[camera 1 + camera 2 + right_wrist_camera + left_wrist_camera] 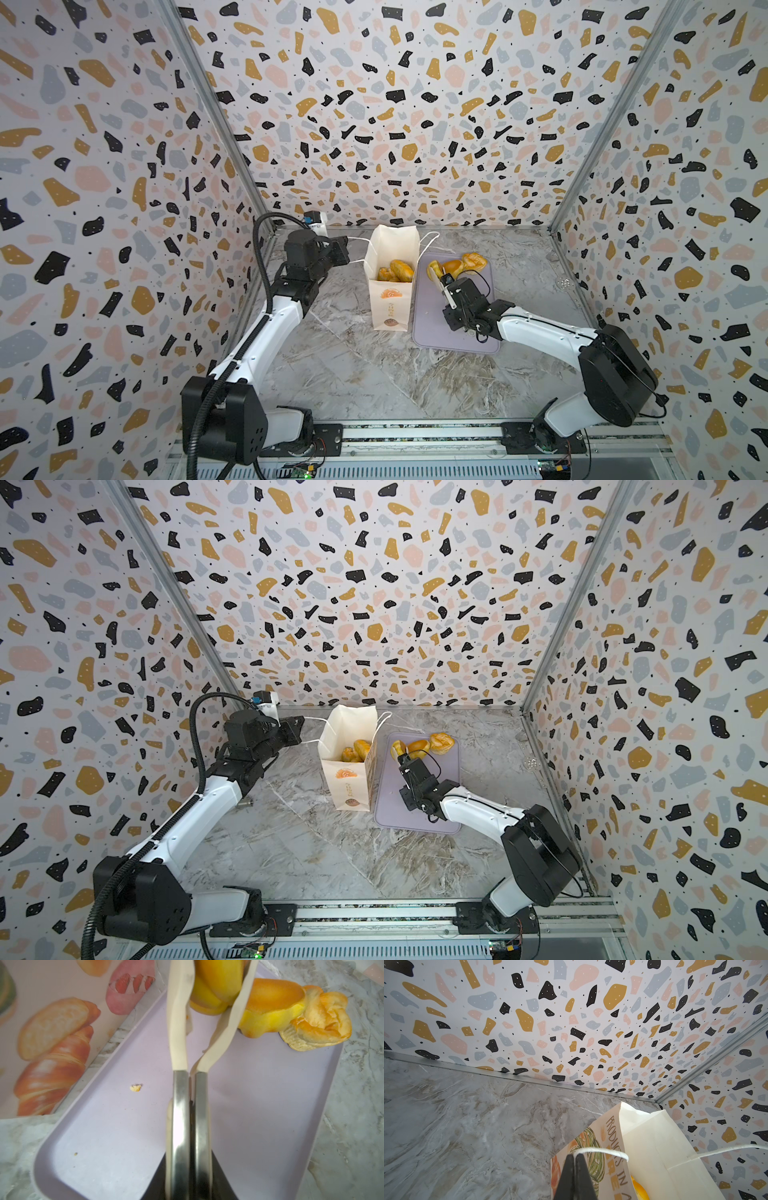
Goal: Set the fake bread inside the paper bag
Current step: 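Squeeze the tongs shut on a yellow bun and lift it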
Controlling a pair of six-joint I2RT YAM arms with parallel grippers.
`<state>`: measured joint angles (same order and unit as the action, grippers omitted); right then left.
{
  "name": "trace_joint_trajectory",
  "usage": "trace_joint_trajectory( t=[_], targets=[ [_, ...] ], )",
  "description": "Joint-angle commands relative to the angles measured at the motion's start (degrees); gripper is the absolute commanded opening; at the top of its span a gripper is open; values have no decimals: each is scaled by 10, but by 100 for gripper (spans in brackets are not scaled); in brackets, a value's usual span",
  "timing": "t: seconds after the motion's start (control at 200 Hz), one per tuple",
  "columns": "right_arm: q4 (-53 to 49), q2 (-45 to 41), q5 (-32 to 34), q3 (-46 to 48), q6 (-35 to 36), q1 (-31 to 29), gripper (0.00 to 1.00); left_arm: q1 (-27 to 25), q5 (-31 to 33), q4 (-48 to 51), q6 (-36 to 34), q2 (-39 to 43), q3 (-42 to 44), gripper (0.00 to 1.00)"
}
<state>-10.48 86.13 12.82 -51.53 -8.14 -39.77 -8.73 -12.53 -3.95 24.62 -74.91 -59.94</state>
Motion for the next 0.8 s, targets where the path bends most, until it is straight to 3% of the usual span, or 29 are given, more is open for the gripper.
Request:
trace_joint_trajectory(
  t=[0.0, 0.566, 0.796],
  targets=[
    [25, -39, -27, 6, -21, 0, 25, -2, 1, -6, -9, 6, -11, 0],
    [66, -93, -83, 62, -62, 7, 24, -1, 3, -7, -10, 3, -10, 0],
    [78, -124, -68, 66, -75, 7, 23, -1, 9, -10, -14, 8, -7, 0]
  ],
)
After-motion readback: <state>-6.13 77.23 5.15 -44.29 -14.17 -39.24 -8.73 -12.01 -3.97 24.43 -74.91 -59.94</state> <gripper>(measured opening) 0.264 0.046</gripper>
